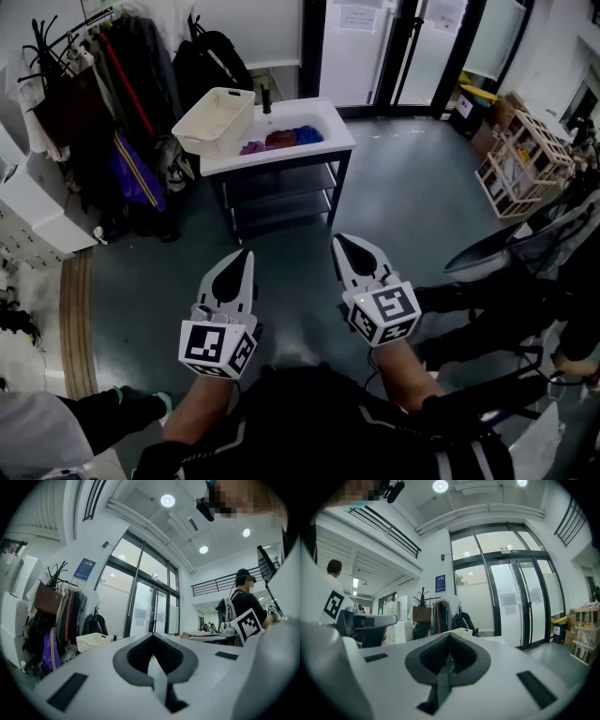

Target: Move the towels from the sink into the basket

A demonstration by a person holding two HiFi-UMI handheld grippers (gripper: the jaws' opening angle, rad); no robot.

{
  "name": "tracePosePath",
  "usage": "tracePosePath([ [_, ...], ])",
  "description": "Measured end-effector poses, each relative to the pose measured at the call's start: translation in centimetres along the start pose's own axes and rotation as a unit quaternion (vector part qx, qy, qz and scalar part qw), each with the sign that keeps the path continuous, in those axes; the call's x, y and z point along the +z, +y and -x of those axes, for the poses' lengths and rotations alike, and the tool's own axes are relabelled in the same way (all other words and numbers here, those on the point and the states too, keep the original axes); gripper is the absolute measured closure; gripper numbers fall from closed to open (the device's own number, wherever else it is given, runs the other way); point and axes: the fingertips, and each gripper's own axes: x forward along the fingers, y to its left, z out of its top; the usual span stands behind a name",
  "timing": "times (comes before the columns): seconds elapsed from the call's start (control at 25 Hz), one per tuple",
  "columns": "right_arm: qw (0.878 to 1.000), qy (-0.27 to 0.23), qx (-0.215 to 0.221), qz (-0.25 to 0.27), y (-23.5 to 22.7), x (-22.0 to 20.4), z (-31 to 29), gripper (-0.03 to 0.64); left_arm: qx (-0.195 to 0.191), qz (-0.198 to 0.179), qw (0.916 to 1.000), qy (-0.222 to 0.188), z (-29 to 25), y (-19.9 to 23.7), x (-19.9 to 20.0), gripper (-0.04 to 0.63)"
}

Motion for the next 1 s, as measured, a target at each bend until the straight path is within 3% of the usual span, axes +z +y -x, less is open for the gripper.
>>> tracePosePath([
  [0.64, 1.000, -0.009, 0.005, 0.000, 1.5, 0.7, -1.1, 0.612, -0.002, 0.000, 1.0000, -0.002, 0.7, 1.1, 0.7, 0.589],
  [1.0, 1.000, 0.005, -0.004, 0.004, 3.2, 0.0, -2.5, 0.612, 0.008, 0.007, 0.9999, -0.010, 1.2, 3.8, 0.8, 0.589],
])
